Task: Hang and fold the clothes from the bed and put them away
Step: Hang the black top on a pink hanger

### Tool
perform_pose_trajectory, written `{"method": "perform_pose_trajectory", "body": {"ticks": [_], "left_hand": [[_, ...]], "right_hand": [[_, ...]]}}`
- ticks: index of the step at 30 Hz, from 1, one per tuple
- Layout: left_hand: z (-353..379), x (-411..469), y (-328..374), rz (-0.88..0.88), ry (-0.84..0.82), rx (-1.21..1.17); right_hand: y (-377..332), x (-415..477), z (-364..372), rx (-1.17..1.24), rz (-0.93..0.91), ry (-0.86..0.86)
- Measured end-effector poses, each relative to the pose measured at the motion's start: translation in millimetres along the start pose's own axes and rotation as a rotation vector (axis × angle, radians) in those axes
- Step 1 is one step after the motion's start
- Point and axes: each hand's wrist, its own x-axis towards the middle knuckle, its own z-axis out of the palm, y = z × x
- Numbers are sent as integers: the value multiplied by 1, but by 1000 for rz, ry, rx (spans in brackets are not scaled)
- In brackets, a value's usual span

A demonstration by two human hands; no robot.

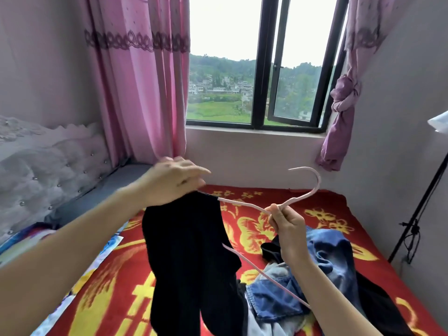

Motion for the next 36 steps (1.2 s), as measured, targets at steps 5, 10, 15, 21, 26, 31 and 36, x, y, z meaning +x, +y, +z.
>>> {"method": "perform_pose_trajectory", "body": {"ticks": [5, 10, 15, 21, 26, 31, 36], "left_hand": [[36, -13, 24, 49, -8, -13], [32, -1, 50, 52, 91, -148], [27, 20, 68, 26, 110, -210], [12, 29, 46, -105, 195, -265], [-12, 31, 36, -225, 314, -461], [-18, 33, 38, -251, 406, -580], [-23, 28, 32, -282, 491, -719]], "right_hand": [[-5, -4, 2, 28, -2, -17], [-44, -5, 7, -127, -182, -67], [-63, -9, 22, -219, -219, -45], [-26, -42, 2, -464, -989, 94], [14, -47, -2, -490, -590, 66], [-13, -29, 20, -437, -628, -162], [-16, -21, 33, -559, -395, -541]]}}
